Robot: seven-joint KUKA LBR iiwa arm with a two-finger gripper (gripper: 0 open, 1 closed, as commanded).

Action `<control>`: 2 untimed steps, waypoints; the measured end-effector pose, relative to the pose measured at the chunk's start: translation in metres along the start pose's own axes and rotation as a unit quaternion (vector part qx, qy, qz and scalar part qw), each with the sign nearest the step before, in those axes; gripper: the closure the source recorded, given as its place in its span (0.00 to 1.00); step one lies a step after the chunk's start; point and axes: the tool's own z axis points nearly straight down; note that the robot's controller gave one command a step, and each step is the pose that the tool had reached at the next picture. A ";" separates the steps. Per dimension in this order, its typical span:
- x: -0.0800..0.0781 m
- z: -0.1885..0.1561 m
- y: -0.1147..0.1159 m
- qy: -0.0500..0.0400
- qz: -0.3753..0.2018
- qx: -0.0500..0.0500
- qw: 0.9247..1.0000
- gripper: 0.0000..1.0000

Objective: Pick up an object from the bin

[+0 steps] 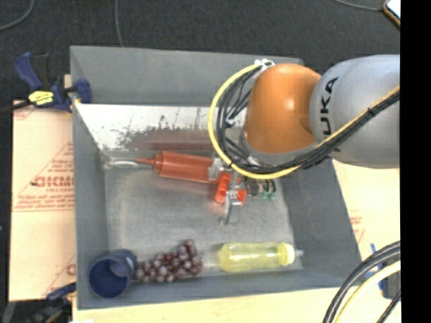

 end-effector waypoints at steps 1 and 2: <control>-0.002 -0.004 0.000 -0.004 0.001 0.000 1.000 0.00; -0.096 0.106 0.008 -0.013 0.024 -0.002 1.000 0.00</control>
Offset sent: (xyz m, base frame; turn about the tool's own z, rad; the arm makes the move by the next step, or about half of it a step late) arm 0.0888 0.0095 -0.1152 0.0497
